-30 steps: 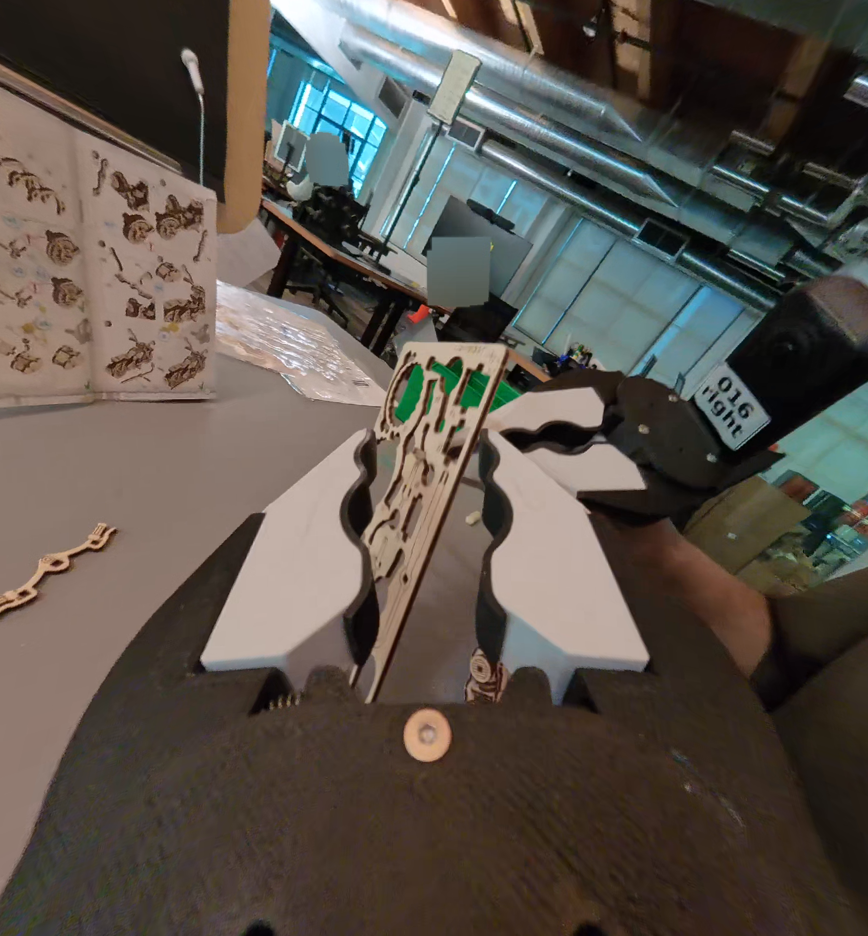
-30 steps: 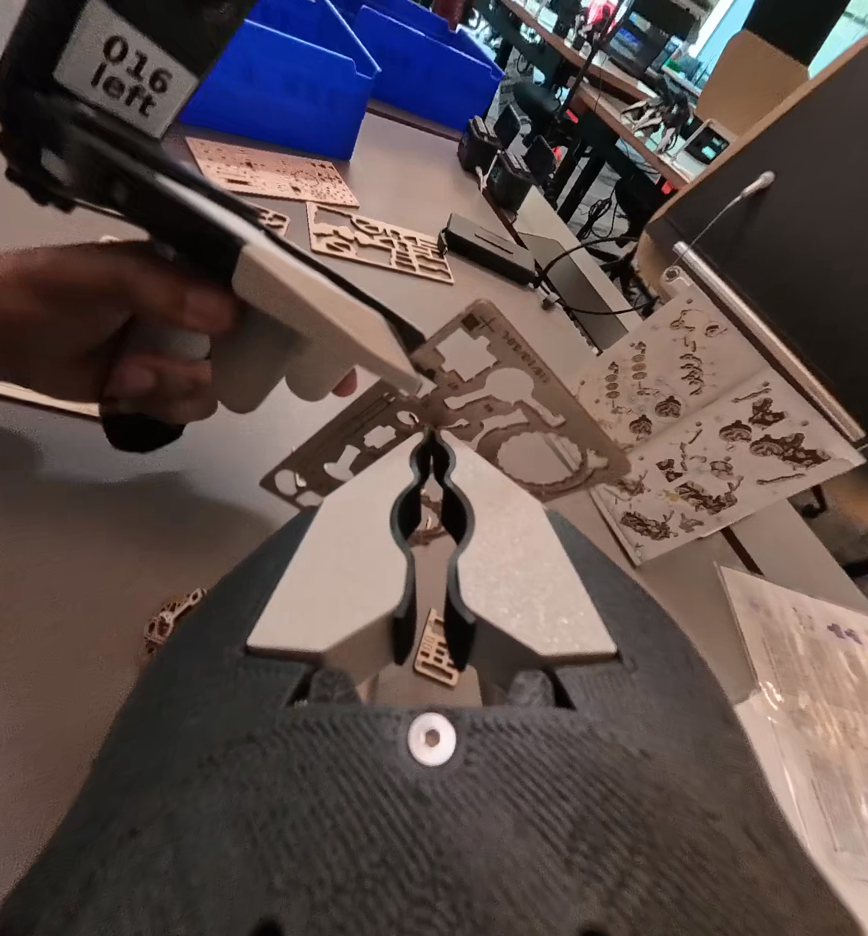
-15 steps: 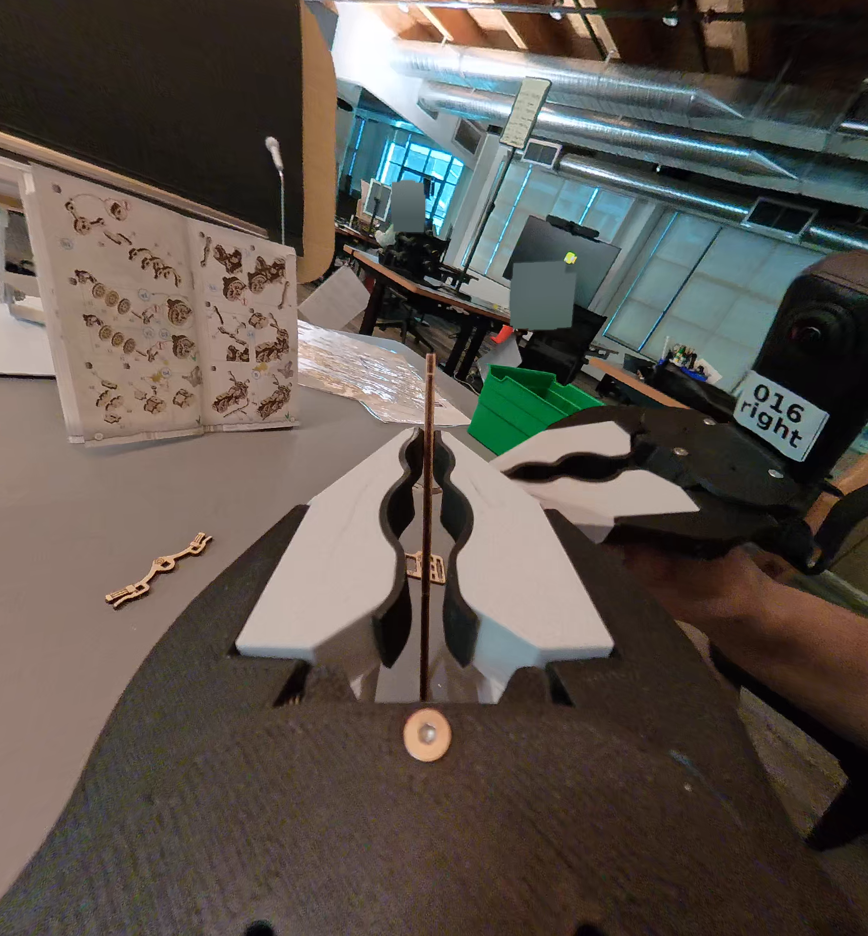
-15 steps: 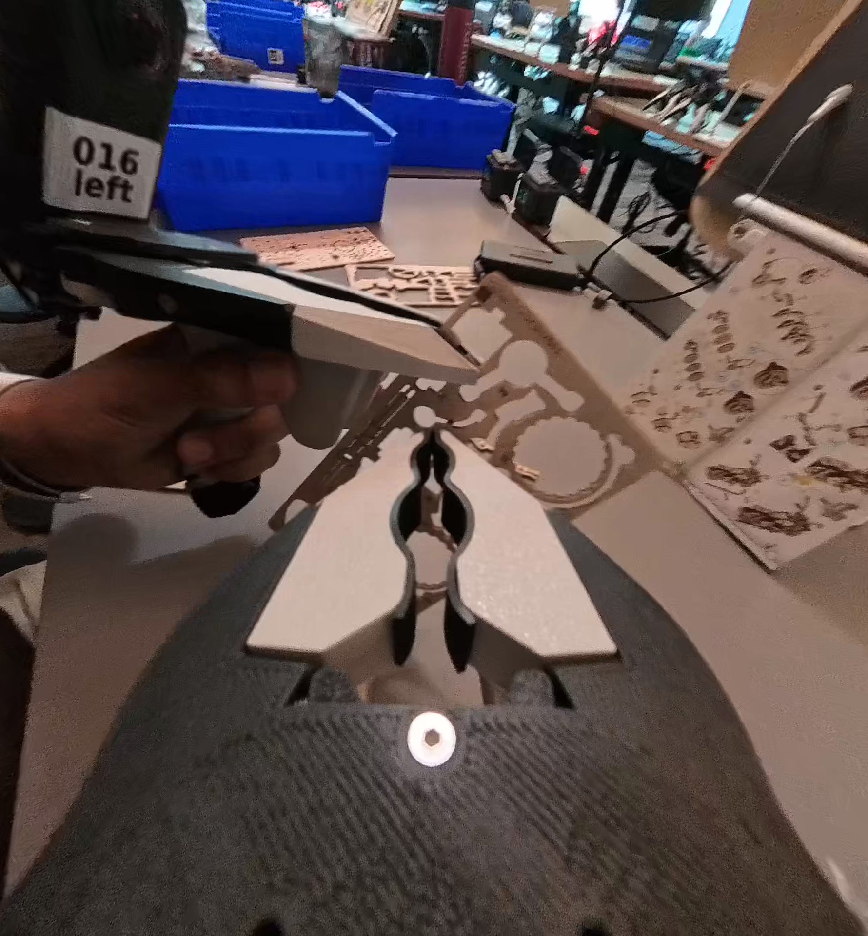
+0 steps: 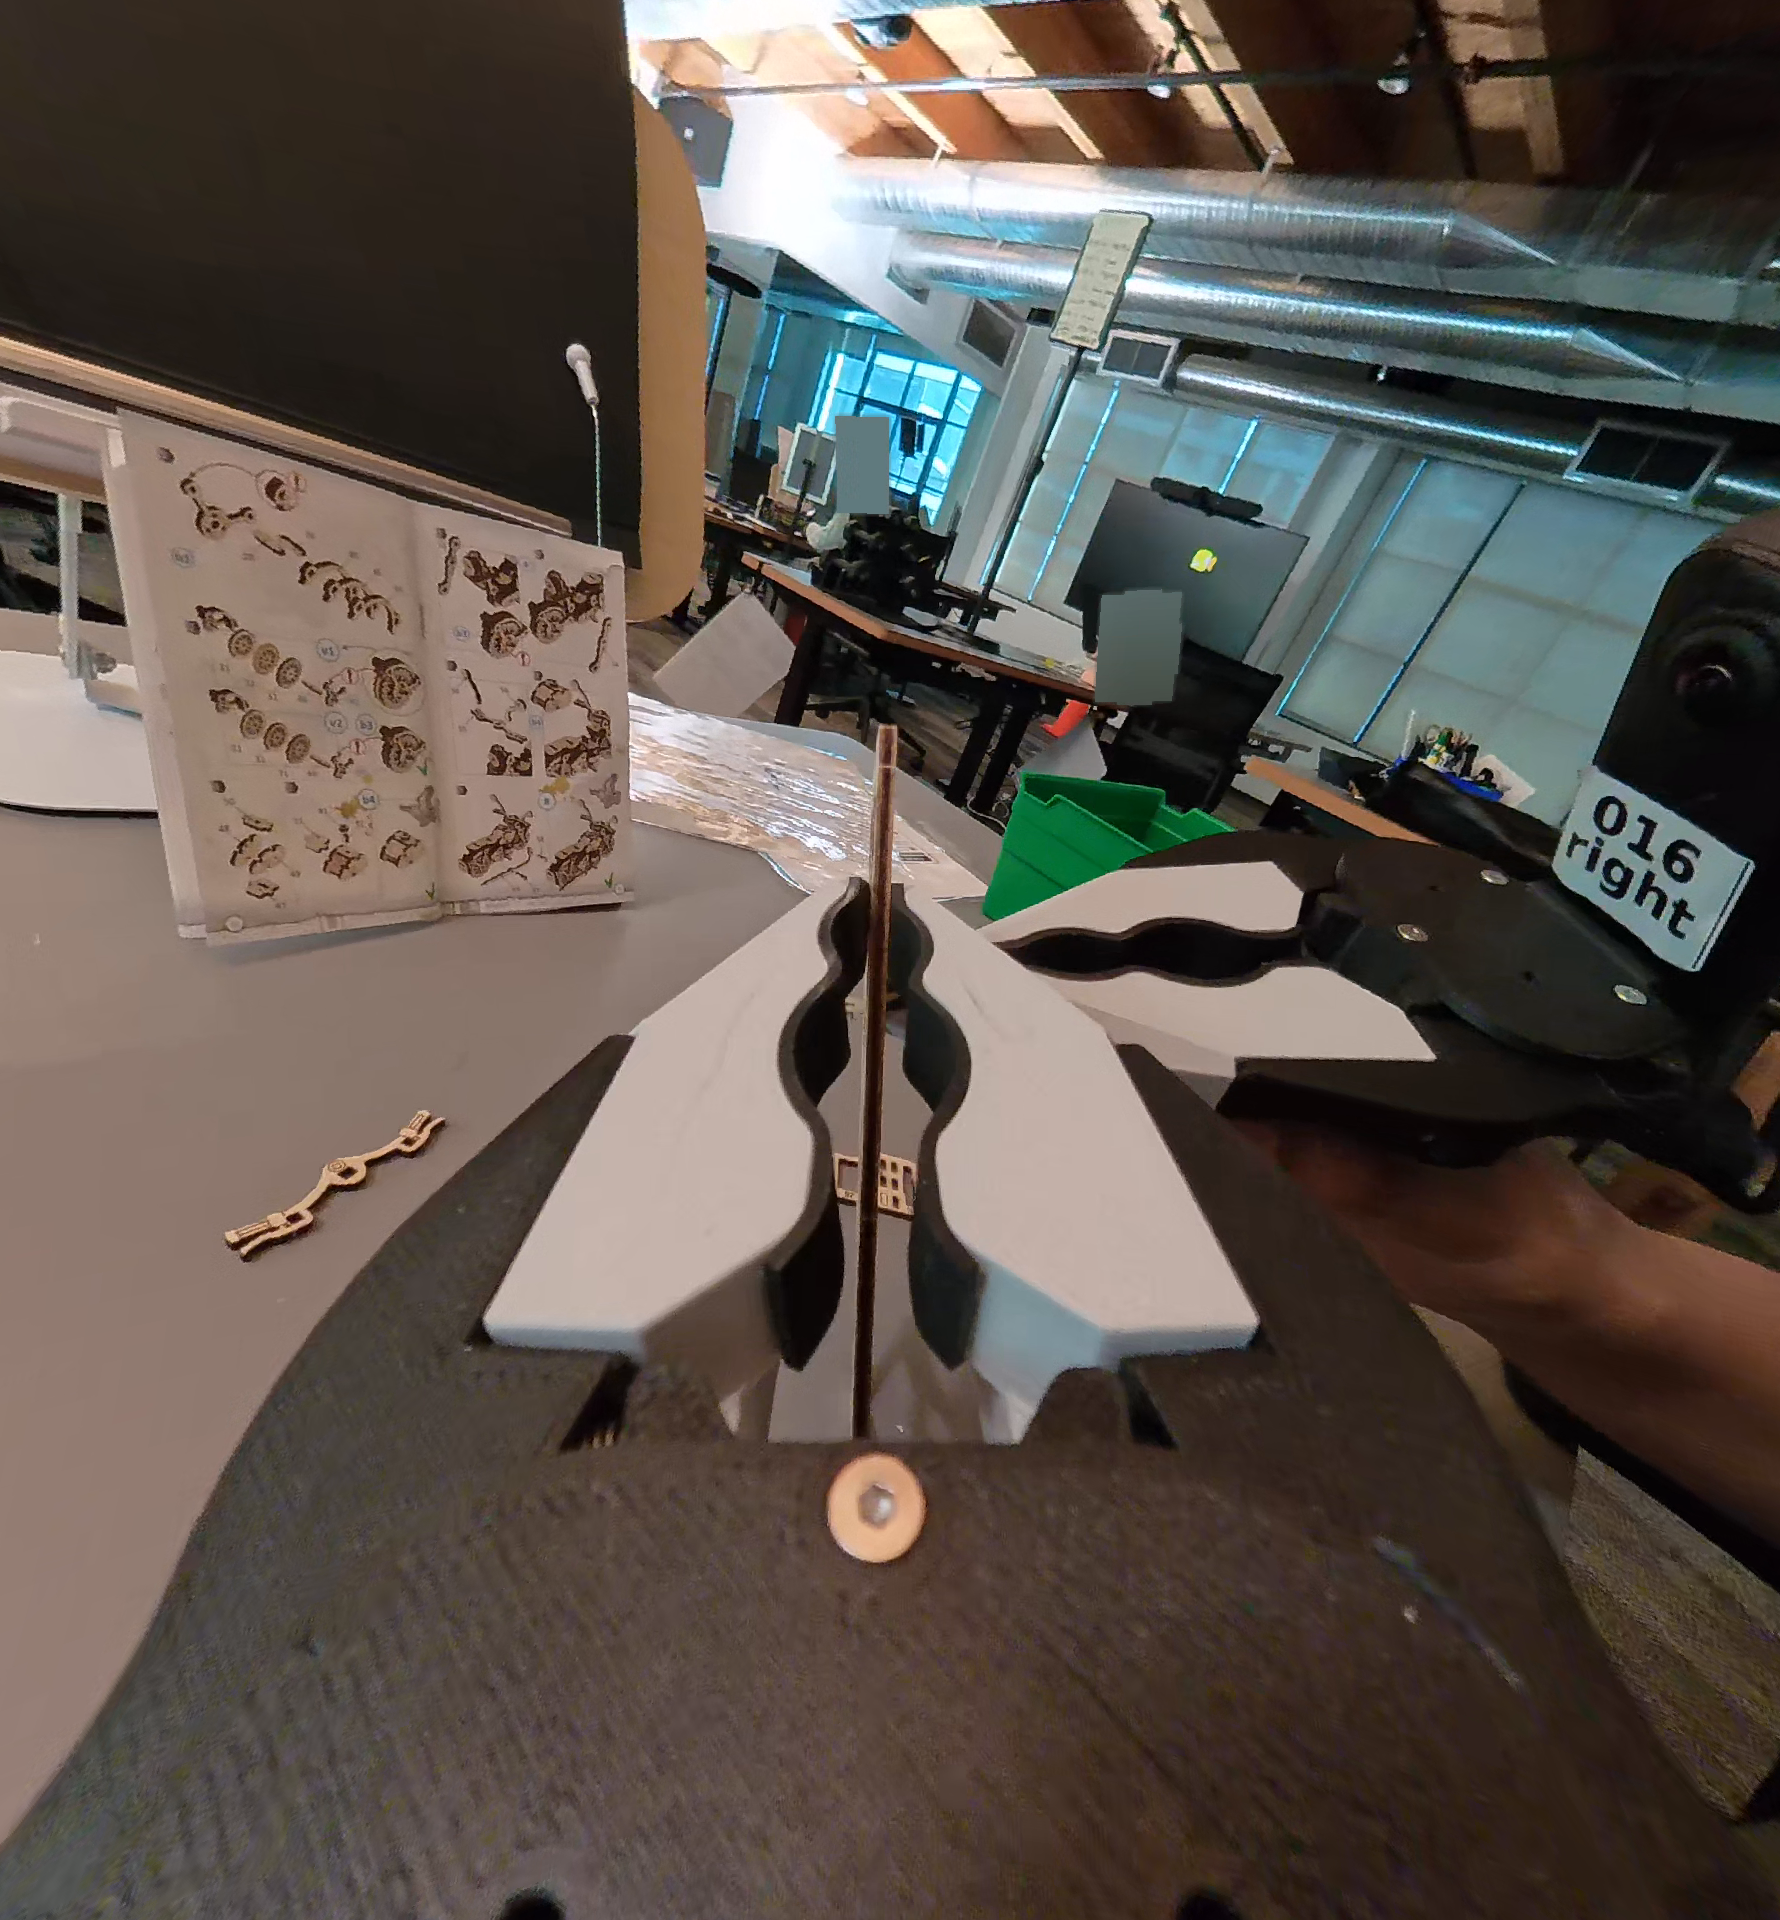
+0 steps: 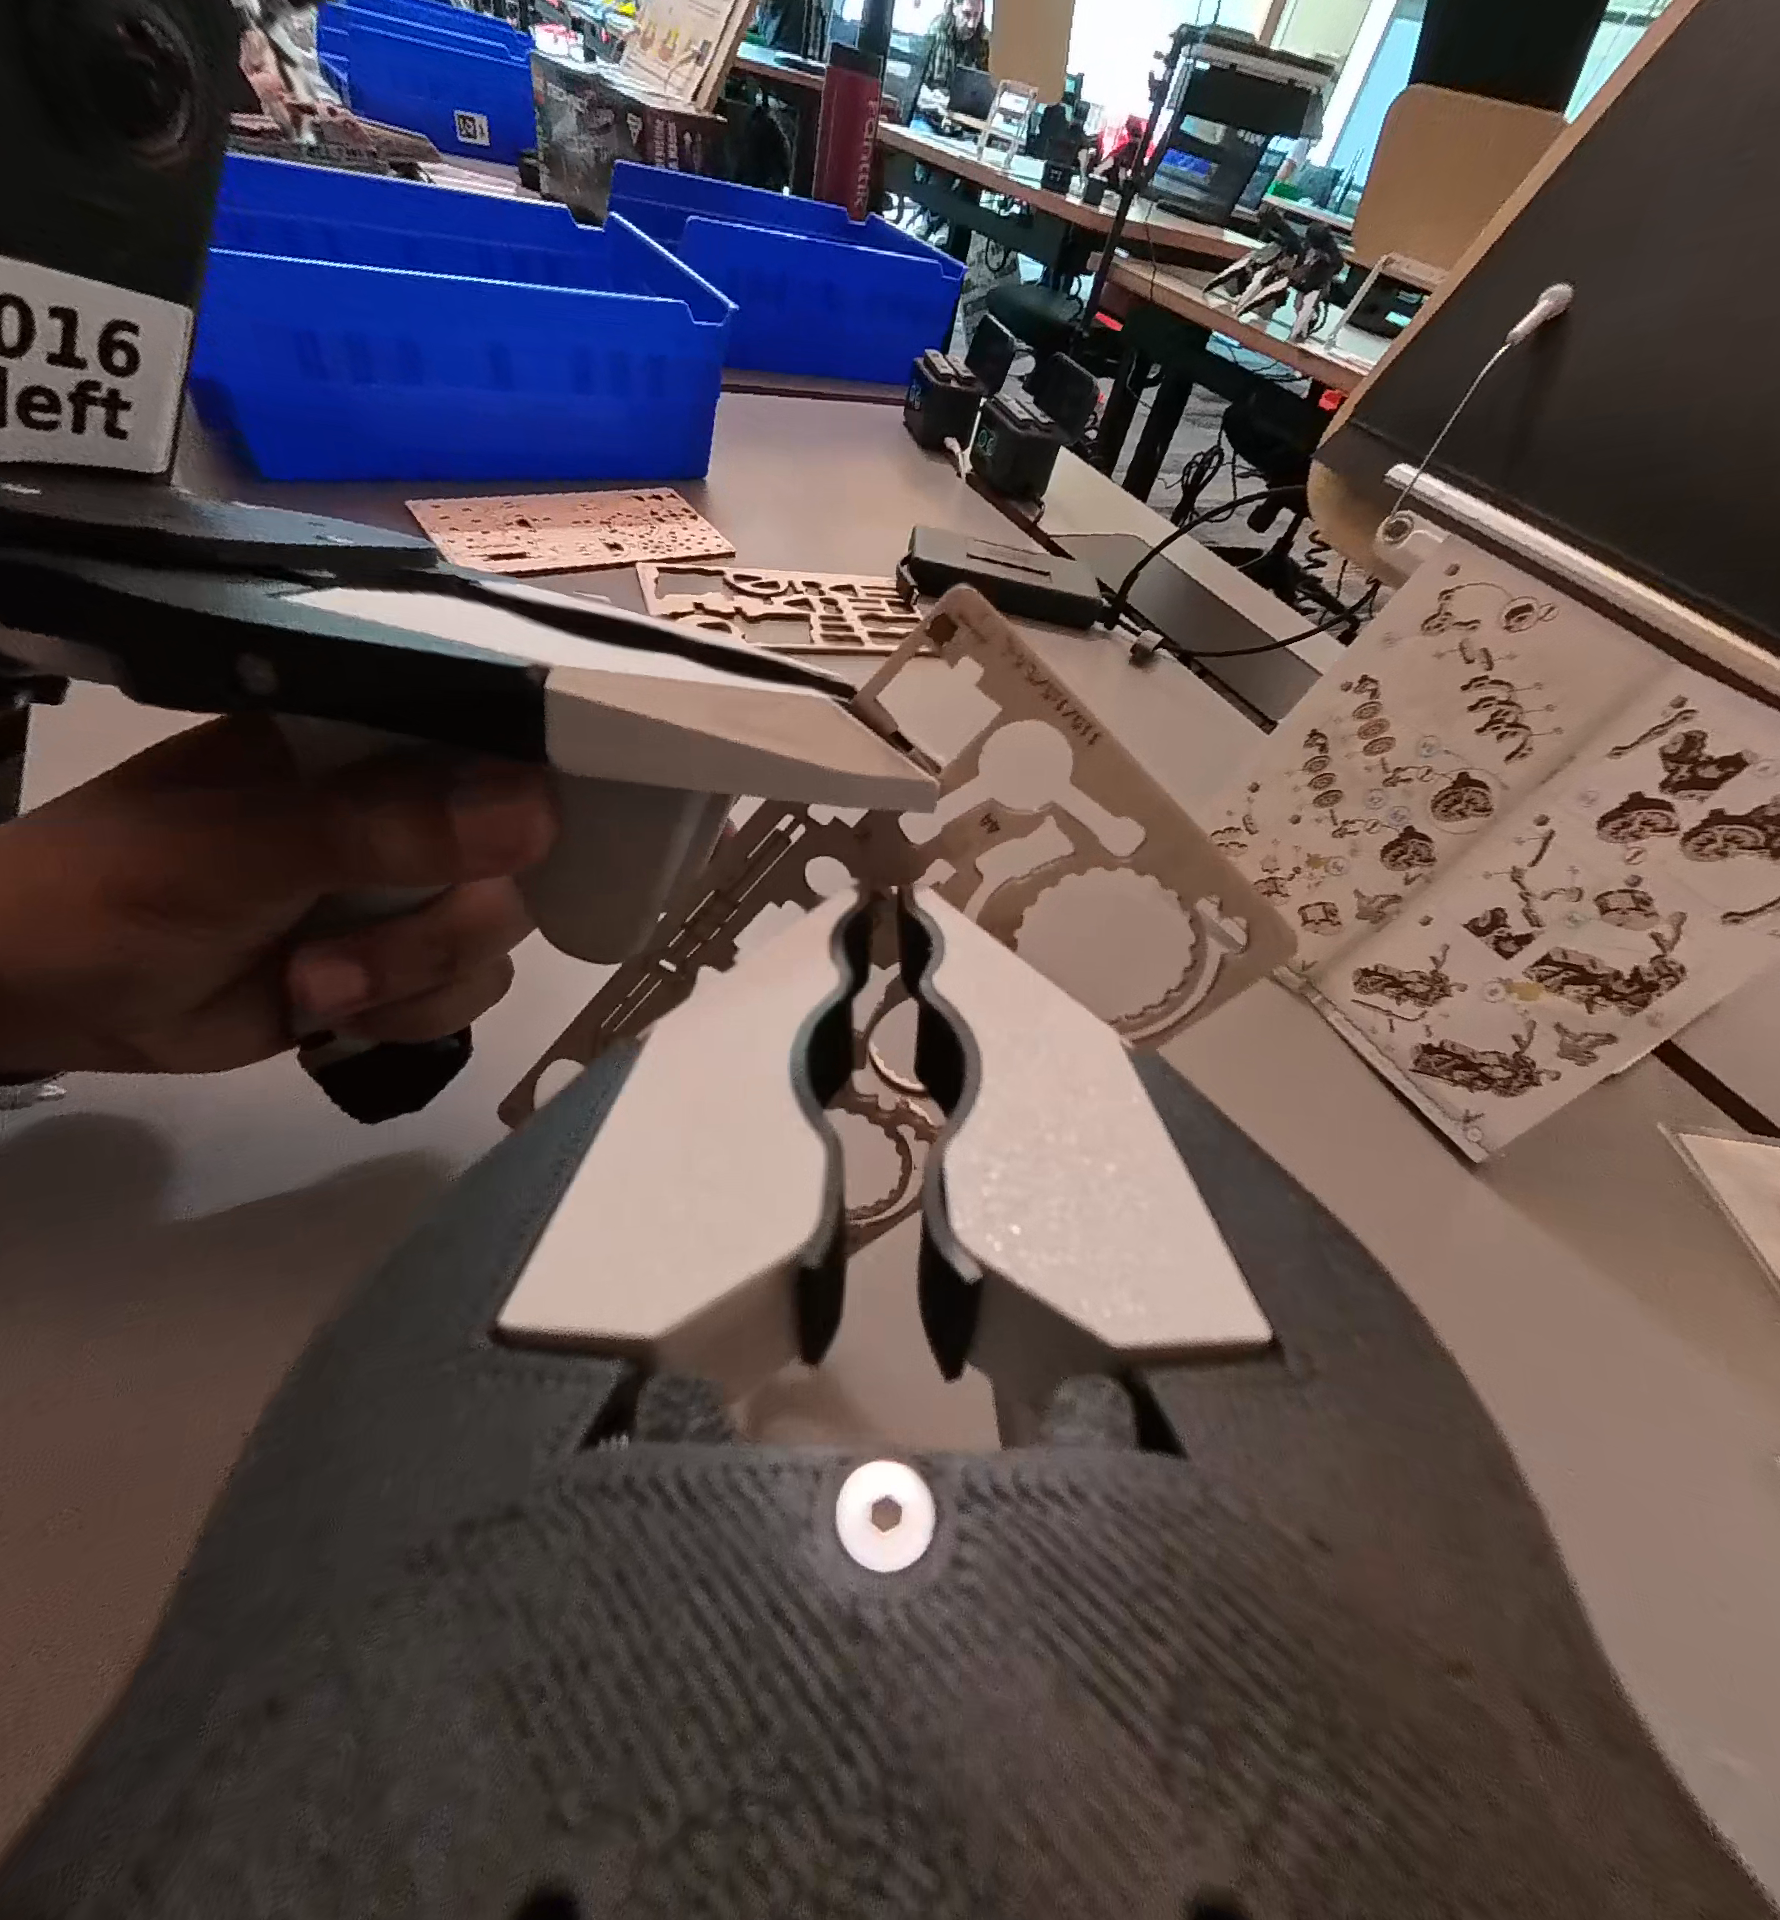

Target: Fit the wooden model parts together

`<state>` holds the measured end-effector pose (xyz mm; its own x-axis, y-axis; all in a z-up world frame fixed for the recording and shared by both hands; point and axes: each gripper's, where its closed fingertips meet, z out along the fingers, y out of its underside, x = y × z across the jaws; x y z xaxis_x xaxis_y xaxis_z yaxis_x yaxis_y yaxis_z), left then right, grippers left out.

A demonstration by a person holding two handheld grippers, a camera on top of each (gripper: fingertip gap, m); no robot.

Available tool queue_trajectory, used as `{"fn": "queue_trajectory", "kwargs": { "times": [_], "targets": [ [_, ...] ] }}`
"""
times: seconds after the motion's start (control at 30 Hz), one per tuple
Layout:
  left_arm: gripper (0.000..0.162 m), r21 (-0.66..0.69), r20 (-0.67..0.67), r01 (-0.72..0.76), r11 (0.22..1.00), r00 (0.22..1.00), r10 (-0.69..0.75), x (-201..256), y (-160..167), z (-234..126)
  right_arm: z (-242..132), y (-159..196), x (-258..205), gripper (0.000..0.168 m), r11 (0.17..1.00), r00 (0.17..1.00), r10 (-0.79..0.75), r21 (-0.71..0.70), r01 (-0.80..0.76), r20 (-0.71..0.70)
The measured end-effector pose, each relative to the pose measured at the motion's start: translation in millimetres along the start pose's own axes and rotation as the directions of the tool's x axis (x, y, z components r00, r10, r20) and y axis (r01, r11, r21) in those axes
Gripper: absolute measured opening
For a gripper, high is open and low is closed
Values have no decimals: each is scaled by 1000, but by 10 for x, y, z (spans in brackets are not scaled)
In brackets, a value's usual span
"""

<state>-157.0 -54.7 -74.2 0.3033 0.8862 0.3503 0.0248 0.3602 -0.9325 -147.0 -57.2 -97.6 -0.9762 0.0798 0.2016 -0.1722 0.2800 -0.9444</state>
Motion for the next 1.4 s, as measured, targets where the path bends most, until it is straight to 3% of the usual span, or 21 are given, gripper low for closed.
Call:
{"fn": "queue_trajectory", "kwargs": {
  "times": [0.33, 0.4, 0.5, 0.53, 0.67, 0.9, 1.2, 1.4],
  "targets": [
    [0, 1, 16, -34, 999, 999, 34, 11, 19, 0, -2, 16, -52, 0, 987, 987, -156, -43, 155, -22],
    [0, 3, 22, -35, 999, 999, 34, 9, 18, 1, -1, 17, -49, 0, 996, 996, -85, -30, 85, 5],
    [0, 8, 22, -31, 999, 999, 31, -1, 5, 2, 0, 10, -11, 0, 977, 972, 211, -14, -211, 102],
    [0, 4, 24, -32, 999, 999, 32, -8, 10, 2, 1, 16, -3, 0, 972, 965, 235, -18, -235, 115],
    [0, 14, 17, -14, 1000, 1000, 14, -8, 1, -4, -5, 8, 11, 0, 998, 997, 66, -13, -66, 27],
    [0, 19, 34, 5, 1000, 999, -6, -87, 6, -22, -50, -15, 84, 0, 979, 976, 201, 4, -202, 80],
    [0, 26, 25, -2, 1000, 1000, 1, -64, -5, -20, 5, -3, -4, 0, 997, 996, 72, 11, -73, 44],
    [0, 28, 29, -5, 1000, 1000, 4, -72, -4, -21, -45, -64, 59, 0, 996, 997, 76, 38, -78, 34]
  ]
}}
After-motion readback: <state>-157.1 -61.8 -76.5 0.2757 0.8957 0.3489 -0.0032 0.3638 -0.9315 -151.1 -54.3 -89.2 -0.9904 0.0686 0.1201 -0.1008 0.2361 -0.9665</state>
